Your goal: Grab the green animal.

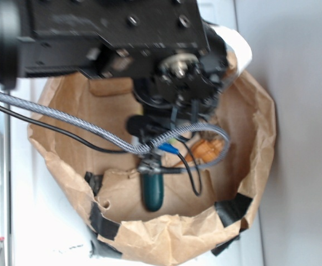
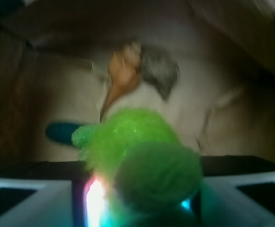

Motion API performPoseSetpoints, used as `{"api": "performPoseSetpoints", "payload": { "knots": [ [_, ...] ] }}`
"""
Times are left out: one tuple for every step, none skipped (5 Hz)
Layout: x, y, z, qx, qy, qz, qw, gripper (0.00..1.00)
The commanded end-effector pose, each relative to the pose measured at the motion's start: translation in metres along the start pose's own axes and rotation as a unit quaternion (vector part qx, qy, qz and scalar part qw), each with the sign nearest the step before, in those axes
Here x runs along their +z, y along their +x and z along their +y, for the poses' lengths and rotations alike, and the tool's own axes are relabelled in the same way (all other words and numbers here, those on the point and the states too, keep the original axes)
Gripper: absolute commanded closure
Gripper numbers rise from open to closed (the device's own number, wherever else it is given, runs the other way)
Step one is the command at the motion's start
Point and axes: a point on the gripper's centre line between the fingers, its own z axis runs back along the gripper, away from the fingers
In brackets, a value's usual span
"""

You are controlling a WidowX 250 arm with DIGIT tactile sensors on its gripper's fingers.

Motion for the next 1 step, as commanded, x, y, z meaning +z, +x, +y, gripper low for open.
{"api": "performPoseSetpoints", "payload": {
  "knots": [
    [0.0571, -0.0277, 0.0149, 0.015, 0.023, -0.030, 0.999, 1.00]
  ]
}}
